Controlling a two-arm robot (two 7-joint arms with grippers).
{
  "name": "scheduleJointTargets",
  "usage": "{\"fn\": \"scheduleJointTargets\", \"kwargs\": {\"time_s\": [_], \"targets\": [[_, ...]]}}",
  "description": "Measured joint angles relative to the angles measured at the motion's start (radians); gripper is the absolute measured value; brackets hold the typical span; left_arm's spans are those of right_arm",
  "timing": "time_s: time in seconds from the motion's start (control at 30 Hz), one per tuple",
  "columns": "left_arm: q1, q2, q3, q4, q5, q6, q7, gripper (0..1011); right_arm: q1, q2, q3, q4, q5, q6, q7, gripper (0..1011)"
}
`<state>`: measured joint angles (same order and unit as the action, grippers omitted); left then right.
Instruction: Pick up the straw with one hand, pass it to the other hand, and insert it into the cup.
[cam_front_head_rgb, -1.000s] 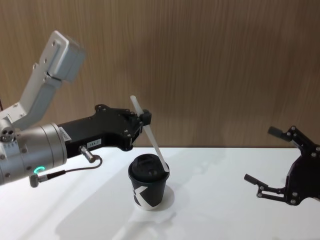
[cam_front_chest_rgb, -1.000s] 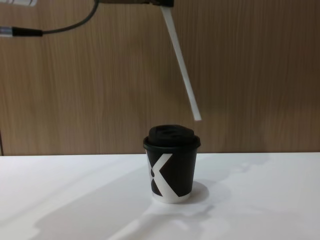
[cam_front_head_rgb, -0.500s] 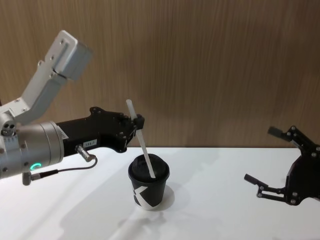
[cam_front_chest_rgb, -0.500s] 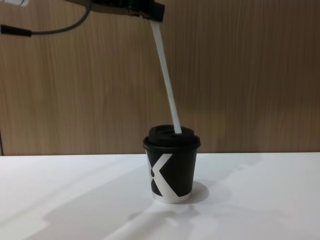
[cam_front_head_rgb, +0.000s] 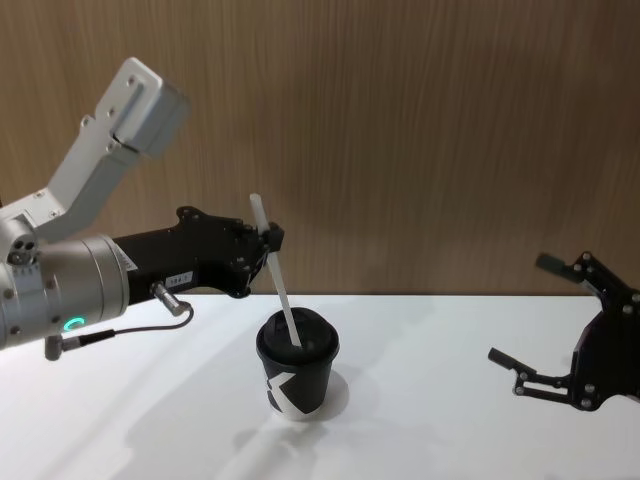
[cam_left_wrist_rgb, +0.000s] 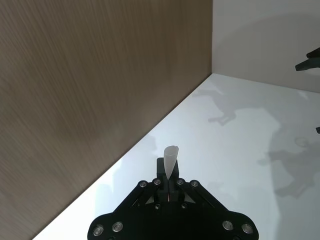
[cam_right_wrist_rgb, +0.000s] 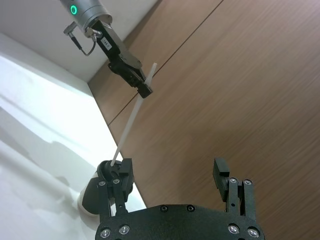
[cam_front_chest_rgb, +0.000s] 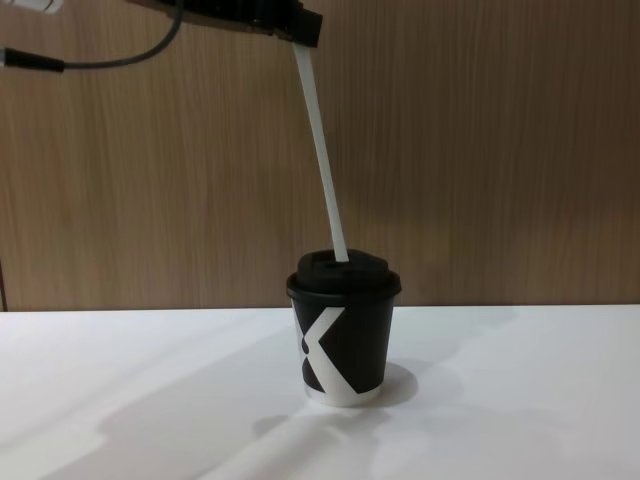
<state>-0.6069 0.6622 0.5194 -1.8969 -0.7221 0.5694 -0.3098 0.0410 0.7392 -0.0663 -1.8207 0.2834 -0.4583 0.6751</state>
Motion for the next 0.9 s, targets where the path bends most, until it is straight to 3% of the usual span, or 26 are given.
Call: {"fn": "scheduleJointTargets", "kwargs": {"time_s": [0.9], "targets": [[-0.041, -0.029, 0.027, 0.066, 0.001, -0.019, -0.006, 5, 0.0, 0.0, 0.0, 0.0, 0.0, 0.0, 0.0, 1001]]}}
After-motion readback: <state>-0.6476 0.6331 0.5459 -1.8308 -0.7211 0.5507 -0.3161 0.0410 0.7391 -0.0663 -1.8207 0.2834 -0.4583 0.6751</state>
